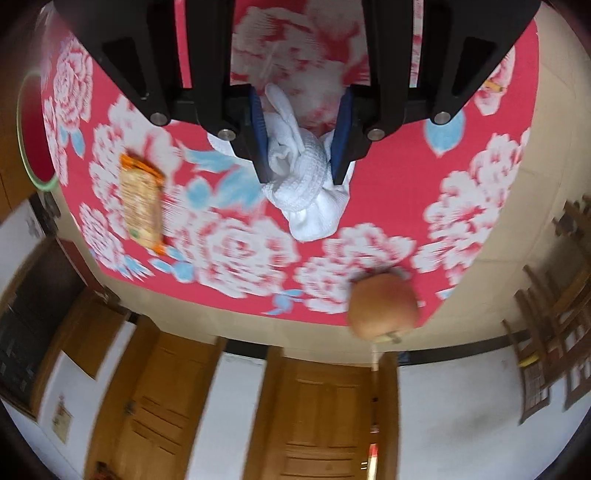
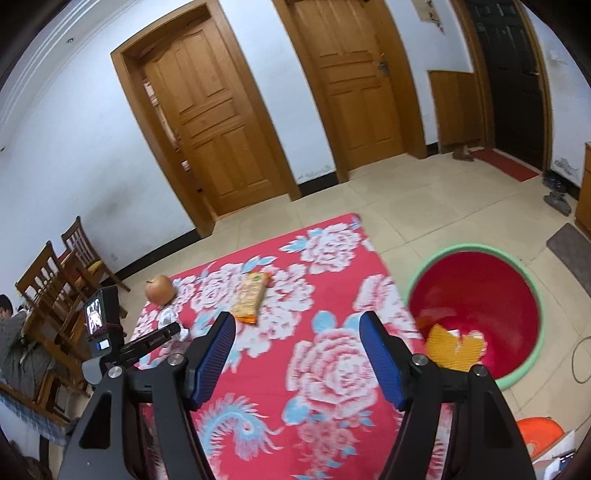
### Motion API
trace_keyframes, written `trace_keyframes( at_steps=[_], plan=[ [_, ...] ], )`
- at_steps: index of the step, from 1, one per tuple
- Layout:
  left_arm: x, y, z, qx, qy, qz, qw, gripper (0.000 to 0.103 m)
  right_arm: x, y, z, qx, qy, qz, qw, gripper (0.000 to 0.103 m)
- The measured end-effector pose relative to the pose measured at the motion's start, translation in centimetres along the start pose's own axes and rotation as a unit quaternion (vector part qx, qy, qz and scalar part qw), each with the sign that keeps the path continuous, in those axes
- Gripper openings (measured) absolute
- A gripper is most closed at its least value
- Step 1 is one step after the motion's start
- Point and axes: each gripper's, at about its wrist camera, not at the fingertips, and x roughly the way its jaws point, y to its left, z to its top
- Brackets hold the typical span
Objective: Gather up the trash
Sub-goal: 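Grasp the white cloth with the left gripper and lift it, then grasp the yellow snack packet with the right gripper while the left holds the cloth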
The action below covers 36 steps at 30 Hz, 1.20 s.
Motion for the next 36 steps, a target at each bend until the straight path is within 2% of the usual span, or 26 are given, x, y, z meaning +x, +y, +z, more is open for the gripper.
trace_keyframes(
  at_steps=[8, 17, 23, 36],
  plan=[
    [0.4, 1.9, -0.2, -0.027, -0.012, 0.000, 0.9995, 0.032, 5.4, 4.9, 0.6, -0.017, 0.031, 0.007, 0.999, 0.072],
    [0.5, 3.7, -0.2, -0.051, -0.018, 0.009, 0.9985, 0.032, 14.8, 9.0, -1.1, -0.048, 0.087, -0.006, 0.995, 0.072],
    [0.7, 4.0, -0.3, -0.056, -0.015, 0.006, 0.9983, 0.032, 19.7, 9.5, -1.6, -0.048, 0.110, -0.036, 0.992, 0.072],
    [0.9, 3.8, -0.4, -0.043, -0.018, 0.014, 0.9988, 0.033, 24.2, 9.3, -1.9, -0.053, 0.116, -0.081, 0.988, 0.070]
  ],
)
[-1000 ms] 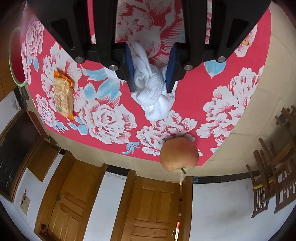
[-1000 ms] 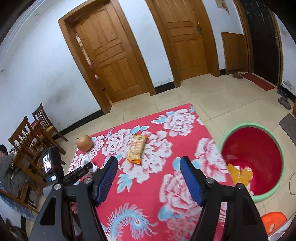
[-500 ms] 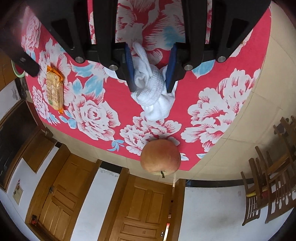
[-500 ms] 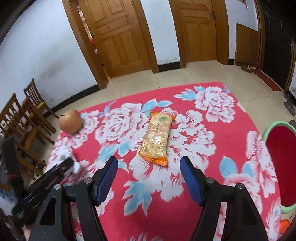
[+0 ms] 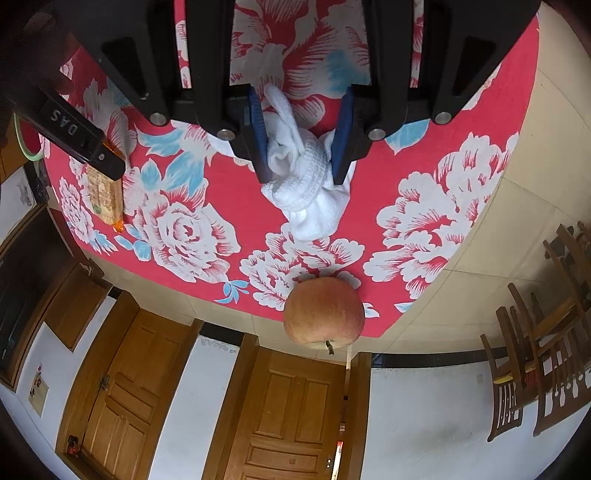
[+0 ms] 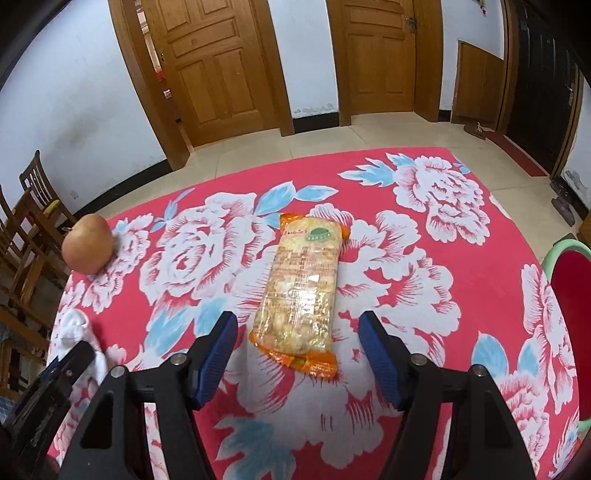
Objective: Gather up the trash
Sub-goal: 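Grasp the yellow snack packet with the right gripper while the left holds the cloth, then carry the cloth and snack packet in both grippers over the red bucket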
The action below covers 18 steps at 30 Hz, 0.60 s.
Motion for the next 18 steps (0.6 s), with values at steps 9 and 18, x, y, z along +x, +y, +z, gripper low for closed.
trace_keyframes(
  at_steps=[9, 18],
  plan=[
    [0.0, 0.1, 0.0, -0.003, 0.001, -0.003, 1.0000, 0.033, -0.3, 0.2, -0.1, -0.014, -0.006, -0.002, 1.000, 0.042],
    [0.0, 0.2, 0.0, -0.006, 0.003, -0.008, 0.9999, 0.033, -4.4, -1.3, -0.9, -0.007, -0.038, 0.022, 0.999, 0.041]
  ],
)
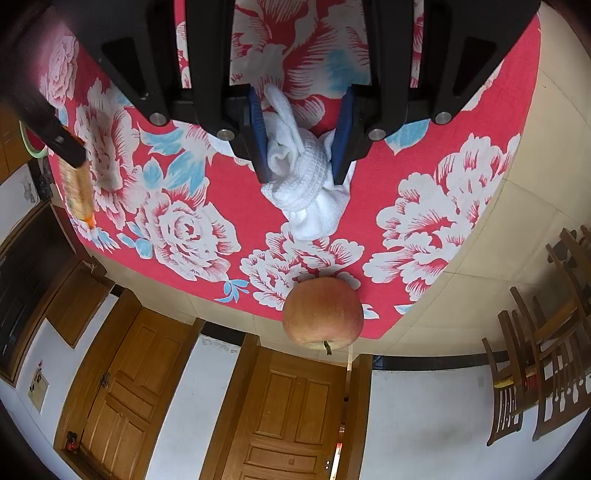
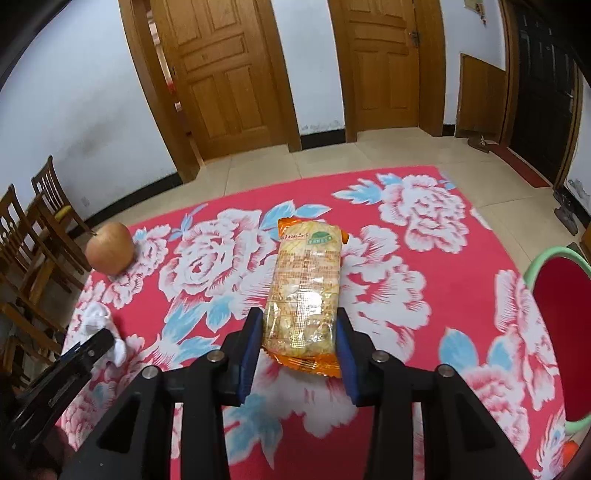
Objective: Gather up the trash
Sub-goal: 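Carry the cloth and snack packet in both grippers over the red bucket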
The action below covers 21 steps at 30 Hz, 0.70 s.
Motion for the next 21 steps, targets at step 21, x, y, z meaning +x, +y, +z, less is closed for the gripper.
trace_keyframes(
  at_steps=[21],
  plan=[
    [-0.2, -0.4, -0.2, 0.005, 0.002, -0.008, 0.9999, 0.033, -10.4, -9.4, -3.1, 0.048, -0.065, -0.030, 0.996, 0.041]
  ],
)
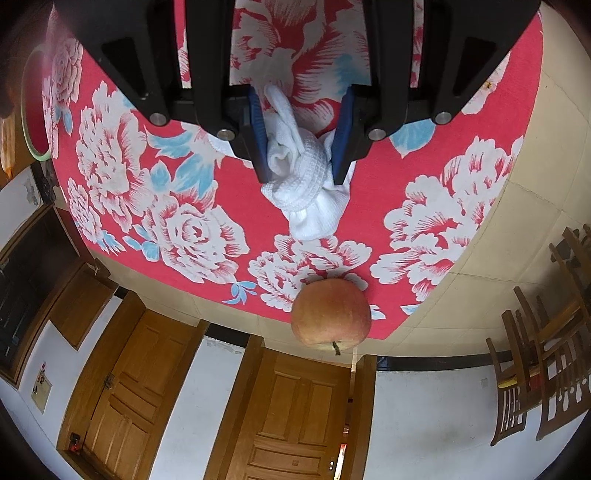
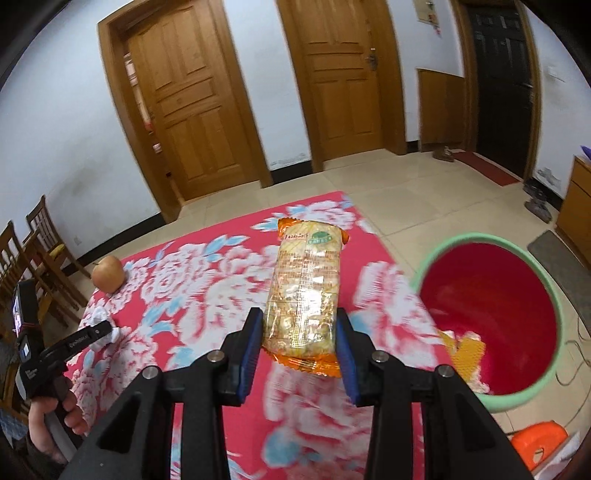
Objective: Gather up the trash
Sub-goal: 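Carry the cloth and snack packet in both grippers over the red bucket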
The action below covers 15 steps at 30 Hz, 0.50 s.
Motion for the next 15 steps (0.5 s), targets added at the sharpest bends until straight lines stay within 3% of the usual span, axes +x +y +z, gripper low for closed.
trace_keyframes(
  at_steps=[15],
  plan=[
    [-2.7, -4.1, 0.0, 0.043, -0.017, -0.020, 0.9987, 0.033, -1.7, -8.7, -0.8, 0.069, -0.011, -0.053, 0.996, 0.041]
  ],
)
